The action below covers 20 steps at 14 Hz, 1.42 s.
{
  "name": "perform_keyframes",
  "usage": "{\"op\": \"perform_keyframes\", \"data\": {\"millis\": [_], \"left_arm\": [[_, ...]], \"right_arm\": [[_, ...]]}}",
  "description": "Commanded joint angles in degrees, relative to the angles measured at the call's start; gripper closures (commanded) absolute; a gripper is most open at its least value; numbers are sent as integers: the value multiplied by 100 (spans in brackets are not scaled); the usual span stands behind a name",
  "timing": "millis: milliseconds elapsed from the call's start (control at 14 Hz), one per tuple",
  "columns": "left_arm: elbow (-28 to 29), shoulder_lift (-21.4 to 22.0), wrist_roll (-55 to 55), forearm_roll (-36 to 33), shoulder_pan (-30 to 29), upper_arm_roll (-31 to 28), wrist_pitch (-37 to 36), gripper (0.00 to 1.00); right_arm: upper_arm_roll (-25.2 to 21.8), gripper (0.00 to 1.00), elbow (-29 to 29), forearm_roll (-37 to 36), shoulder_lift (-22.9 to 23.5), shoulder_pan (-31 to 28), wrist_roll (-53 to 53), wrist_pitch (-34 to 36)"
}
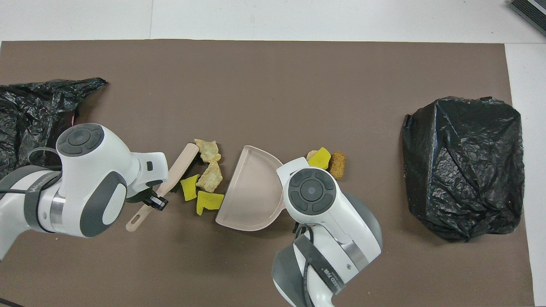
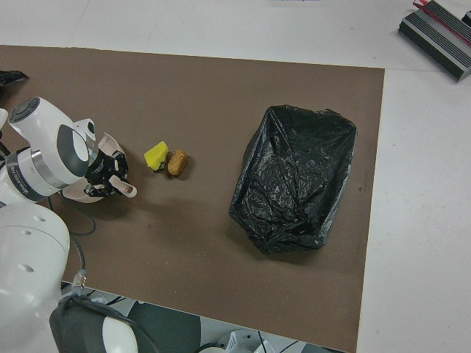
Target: Sweep and dump trash in bin
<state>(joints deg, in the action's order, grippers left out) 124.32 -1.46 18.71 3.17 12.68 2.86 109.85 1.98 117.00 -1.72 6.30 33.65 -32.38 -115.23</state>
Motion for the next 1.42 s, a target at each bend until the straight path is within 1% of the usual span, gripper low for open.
{"op": "perform_keyframes", "data": {"millis": [0, 142, 285, 356, 427, 569, 712, 854, 997, 1068, 1139, 1352], "left_arm": [[-311, 66, -313, -97, -81, -101, -184, 100], [-216, 224, -543, -97, -301, -101, -192, 100], [48, 365, -710, -97, -616, -101, -105, 100], [197, 426, -754, -97, -679, -101, -17, 100], [364, 523, -841, -97, -688, -101, 105, 100], [654, 576, -1419, -97, -531, -49, 369, 100], [892, 603, -2095, -79, -23, -49, 581, 100], [963, 664, -2703, 25, 434, -40, 599, 100], [998, 656, -3082, 428, 935, -49, 599, 100], [1033, 586, -3214, 639, 1181, -49, 695, 100], [1077, 533, -3198, 902, 1358, -49, 922, 100], [1060, 541, -2997, 1667, 1798, -40, 977, 100]], "right_arm": [[22, 100, 183, -170, -42, 18, 162, -280], [13, 100, 262, -170, 37, 158, 319, -473], [13, 100, 262, -240, 55, 203, 373, -448], [13, 100, 262, -293, 55, 203, 373, -457], [13, 100, 271, -302, 55, 194, 373, -474], [13, 100, 280, -302, 107, 212, 417, -553], [13, 100, 280, -311, 117, 212, 461, -580], [13, 100, 280, -311, 117, 212, 470, -580], [13, 100, 280, -311, 117, 212, 470, -571], [13, 100, 280, -311, 117, 212, 470, -580], [13, 100, 280, -311, 117, 212, 478, -580], [13, 100, 280, -311, 117, 212, 478, -571]]}}
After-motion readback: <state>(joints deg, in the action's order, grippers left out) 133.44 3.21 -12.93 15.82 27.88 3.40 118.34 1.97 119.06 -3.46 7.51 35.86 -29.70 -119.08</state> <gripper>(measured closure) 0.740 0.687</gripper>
